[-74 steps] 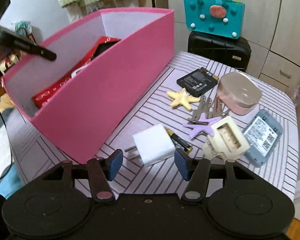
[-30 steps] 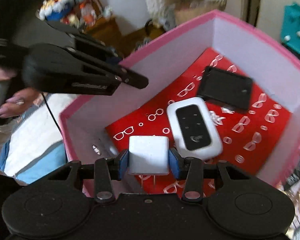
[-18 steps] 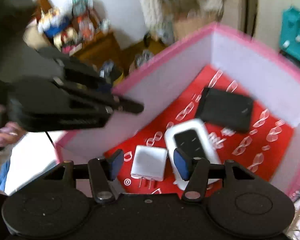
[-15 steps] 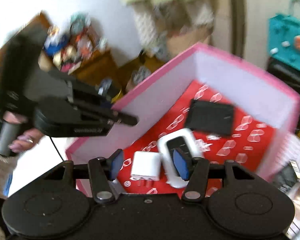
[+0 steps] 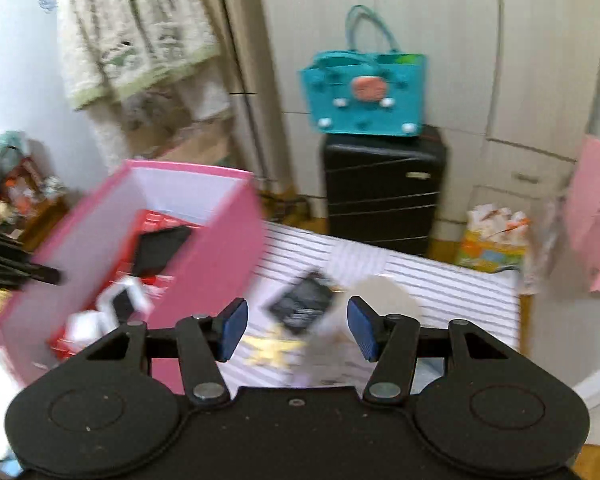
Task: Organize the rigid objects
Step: 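Grasp the beige round container with the right gripper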
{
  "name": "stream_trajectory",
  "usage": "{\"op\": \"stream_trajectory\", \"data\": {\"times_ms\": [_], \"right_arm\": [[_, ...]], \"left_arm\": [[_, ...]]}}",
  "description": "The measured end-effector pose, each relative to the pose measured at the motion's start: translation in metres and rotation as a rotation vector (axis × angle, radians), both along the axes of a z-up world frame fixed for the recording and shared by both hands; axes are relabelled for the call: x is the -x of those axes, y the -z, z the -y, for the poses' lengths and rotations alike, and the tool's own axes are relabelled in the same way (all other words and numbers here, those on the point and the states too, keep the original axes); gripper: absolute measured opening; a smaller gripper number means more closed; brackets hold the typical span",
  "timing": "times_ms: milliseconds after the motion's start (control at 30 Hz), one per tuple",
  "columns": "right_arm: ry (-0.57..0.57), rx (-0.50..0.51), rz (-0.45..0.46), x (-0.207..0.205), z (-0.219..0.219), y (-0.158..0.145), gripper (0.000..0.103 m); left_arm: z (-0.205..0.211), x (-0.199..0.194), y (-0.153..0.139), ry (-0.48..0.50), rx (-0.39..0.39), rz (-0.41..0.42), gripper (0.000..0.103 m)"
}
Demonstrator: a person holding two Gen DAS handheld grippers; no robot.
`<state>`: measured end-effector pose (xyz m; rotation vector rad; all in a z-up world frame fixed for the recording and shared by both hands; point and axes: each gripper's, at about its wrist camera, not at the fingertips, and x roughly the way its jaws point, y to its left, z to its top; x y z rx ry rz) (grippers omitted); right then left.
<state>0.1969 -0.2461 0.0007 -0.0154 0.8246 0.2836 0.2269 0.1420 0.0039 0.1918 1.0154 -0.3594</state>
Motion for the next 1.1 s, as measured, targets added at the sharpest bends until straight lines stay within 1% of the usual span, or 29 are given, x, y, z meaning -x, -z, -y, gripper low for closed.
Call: {"op": "stream_trajectory", "data": {"times_ms": [67, 100, 133, 167, 200, 233, 267, 500, 567, 667, 733, 767, 800, 933, 1100], "right_arm": [[0.016, 0.044, 0.007, -0.007, 0.005, 0.019, 0.064], [0.02, 0.054, 0.008, -0.011, 0.006, 0.024, 0.064], [0.015, 0.067, 0.01, -0.014, 0.007, 0.033, 0.07], [0.009, 0.079, 0.012, -0.017, 0.009, 0.04, 0.078], [0.005, 0.087, 0.017, -0.019, 0.011, 0.045, 0.081], [0.0, 0.093, 0.022, -0.022, 0.012, 0.049, 0.087], [-0.002, 0.102, 0.029, -0.026, 0.012, 0.054, 0.088], [-0.061, 0.154, 0.022, -0.044, 0.009, 0.074, 0.088], [-0.064, 0.175, 0.035, -0.047, 0.006, 0.078, 0.091], [-0.053, 0.204, 0.005, -0.055, 0.002, 0.086, 0.092], [-0.03, 0.177, 0.002, -0.057, 0.004, 0.09, 0.092], [-0.02, 0.158, -0.002, -0.058, 0.006, 0.09, 0.089], [-0.009, 0.148, 0.0, -0.057, 0.006, 0.089, 0.087], [0.023, 0.162, -0.017, -0.054, 0.004, 0.085, 0.087], [0.024, 0.194, 0.005, -0.037, -0.005, 0.065, 0.087]], "left_arm": [[0.0, 0.0, 0.0, -0.002, 0.001, -0.004, 0.011], [-0.001, 0.0, 0.0, -0.006, 0.006, -0.009, 0.011], [-0.002, 0.0, 0.0, -0.008, 0.009, -0.013, 0.011], [-0.002, -0.001, 0.0, -0.01, 0.012, -0.018, 0.011], [-0.003, -0.001, -0.001, -0.012, 0.015, -0.021, 0.011], [-0.003, -0.001, -0.001, -0.014, 0.016, -0.026, 0.011], [-0.003, -0.001, -0.001, -0.015, 0.018, -0.031, 0.011], [0.002, 0.004, -0.005, -0.01, 0.004, -0.02, 0.014], [0.003, 0.006, -0.006, -0.008, -0.001, -0.009, 0.014], [0.003, 0.009, -0.008, -0.006, -0.01, 0.009, 0.013], [0.003, 0.01, -0.009, -0.007, -0.016, 0.022, 0.012], [0.003, 0.011, -0.009, -0.008, -0.016, 0.025, 0.011], [0.003, 0.011, -0.01, -0.009, -0.016, 0.028, 0.011], [0.002, 0.011, -0.01, -0.013, -0.015, 0.032, 0.009], [0.001, 0.011, -0.01, -0.015, -0.018, 0.035, 0.009]]}}
